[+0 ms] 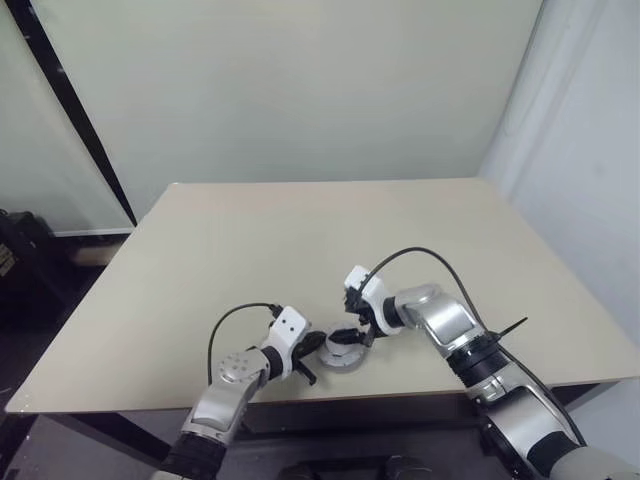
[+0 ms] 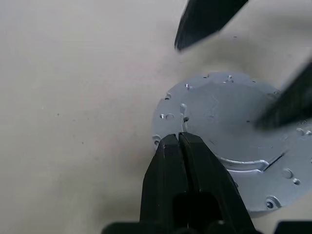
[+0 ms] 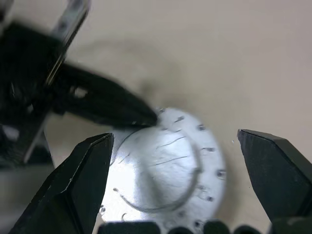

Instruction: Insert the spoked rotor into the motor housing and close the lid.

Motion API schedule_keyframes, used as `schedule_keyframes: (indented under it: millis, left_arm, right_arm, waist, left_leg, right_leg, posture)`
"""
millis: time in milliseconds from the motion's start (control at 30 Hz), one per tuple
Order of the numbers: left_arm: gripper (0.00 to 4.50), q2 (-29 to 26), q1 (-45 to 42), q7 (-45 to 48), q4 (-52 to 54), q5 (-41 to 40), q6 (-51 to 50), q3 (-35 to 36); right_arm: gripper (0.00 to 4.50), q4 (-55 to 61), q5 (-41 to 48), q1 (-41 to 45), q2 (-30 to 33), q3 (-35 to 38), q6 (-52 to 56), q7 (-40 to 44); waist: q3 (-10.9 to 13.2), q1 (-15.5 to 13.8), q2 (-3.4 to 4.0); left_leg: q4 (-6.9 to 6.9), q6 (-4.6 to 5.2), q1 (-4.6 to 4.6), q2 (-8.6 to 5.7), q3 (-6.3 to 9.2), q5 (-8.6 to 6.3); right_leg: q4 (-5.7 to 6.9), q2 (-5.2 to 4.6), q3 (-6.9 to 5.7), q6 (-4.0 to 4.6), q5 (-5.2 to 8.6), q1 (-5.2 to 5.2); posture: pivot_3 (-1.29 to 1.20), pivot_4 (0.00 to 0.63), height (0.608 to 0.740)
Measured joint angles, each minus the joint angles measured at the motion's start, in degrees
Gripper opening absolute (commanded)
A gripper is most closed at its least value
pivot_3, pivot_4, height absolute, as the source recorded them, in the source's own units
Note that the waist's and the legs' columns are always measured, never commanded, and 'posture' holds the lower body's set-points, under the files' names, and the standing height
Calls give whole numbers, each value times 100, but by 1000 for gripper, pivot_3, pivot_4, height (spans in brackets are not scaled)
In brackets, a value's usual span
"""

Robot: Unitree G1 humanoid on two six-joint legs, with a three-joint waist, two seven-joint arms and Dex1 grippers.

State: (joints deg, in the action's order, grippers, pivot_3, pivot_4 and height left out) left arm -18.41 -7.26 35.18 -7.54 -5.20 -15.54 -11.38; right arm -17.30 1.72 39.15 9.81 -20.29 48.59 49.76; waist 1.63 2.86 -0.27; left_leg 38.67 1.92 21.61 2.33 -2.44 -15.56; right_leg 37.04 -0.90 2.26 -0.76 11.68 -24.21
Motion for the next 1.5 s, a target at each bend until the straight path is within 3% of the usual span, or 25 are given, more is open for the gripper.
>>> schedule_keyframes:
  millis: [367, 633, 1433, 1500]
  left_arm:
    - [0, 7, -103, 49, -160, 11, 112, -22]
    - [0, 8, -145, 92, -201, 13, 119, -28]
    - [0, -65, -129, 100, -88, 6, -66, 57]
    - [0, -65, -124, 65, -30, 5, -174, 73]
  right_arm:
    - [4442, -592, 941, 120, -430, 2690, 2423, -1720]
    - [4442, -1348, 1576, 194, -774, 4301, 3278, -2411]
    - [4442, -2007, 2332, -21, -1471, 5283, 3243, -3131]
    - [4060, -2015, 2396, -50, -1522, 5377, 3206, -3225]
  waist:
    - [-1, 2, 4]
    - [-2, 2, 8]
    - [-1, 42, 10]
    - [-1, 68, 10]
  left_leg:
    - [-4, 1, 4, 0, -3, 0]
    - [-4, 2, 5, 0, -3, 0]
    - [-15, 2, 3, 10, 0, 0]
    - [-17, 2, 2, 11, 1, 0]
  right_leg:
    - [0, 0, 4, -1, -1, -5]
    - [-1, 1, 4, -1, -1, -4]
    - [-3, 9, 4, -1, 0, -10]
    - [-3, 10, 3, -1, 0, -10]
  posture:
    - [0, 0, 740]
    - [0, 0, 740]
    - [0, 0, 740]
    - [0, 0, 740]
